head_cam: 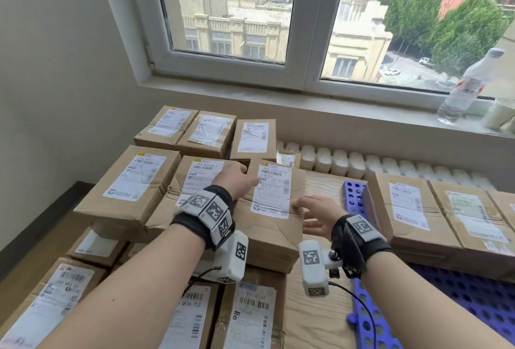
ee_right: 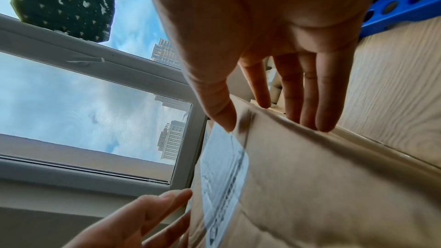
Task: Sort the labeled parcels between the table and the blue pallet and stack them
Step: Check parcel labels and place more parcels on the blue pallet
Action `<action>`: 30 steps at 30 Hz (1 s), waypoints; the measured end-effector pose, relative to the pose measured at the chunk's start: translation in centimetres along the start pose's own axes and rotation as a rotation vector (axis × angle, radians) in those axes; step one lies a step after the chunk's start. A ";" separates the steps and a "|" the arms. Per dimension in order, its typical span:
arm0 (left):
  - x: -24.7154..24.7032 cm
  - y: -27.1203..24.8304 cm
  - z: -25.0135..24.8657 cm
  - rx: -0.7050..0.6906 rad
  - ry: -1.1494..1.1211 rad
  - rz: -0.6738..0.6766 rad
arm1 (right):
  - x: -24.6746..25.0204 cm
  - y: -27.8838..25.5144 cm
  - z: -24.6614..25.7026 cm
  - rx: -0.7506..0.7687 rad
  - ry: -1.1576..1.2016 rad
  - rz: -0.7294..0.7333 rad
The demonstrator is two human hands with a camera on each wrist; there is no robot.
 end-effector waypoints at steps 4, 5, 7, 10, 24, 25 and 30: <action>-0.4 -0.5 -0.7 -0.045 -0.017 0.026 | 0.7 -0.6 -0.3 0.016 0.030 -0.015; -0.5 -0.5 -0.7 -0.070 -0.019 0.017 | 1.0 -0.9 -0.3 0.027 0.038 -0.019; -0.7 -0.9 -1.2 -0.089 -0.039 0.017 | 1.7 -1.5 -0.2 0.060 0.047 -0.037; -1.2 -1.7 -2.4 -0.108 -0.080 0.023 | 3.0 -2.6 0.0 0.110 0.051 -0.090; -8.1 -5.2 -6.7 -0.282 -0.282 0.155 | 10.4 -8.9 -5.7 0.238 0.254 -0.477; -9.1 -5.4 -6.8 -0.292 -0.287 0.180 | 11.0 -9.4 -6.5 0.236 0.271 -0.503; -13.3 -7.3 -7.3 -0.282 -0.331 0.264 | 14.3 -11.1 -10.2 0.233 0.343 -0.557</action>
Point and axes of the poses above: each hand's wrist, its own y-axis towards the middle knuckle, its own x-axis out of the back of the hand, z = x × y, the point moved 4 cm from there along y, towards the middle knuckle, and after that the axes turned 13 degrees about -x, right-handed, at the moved point
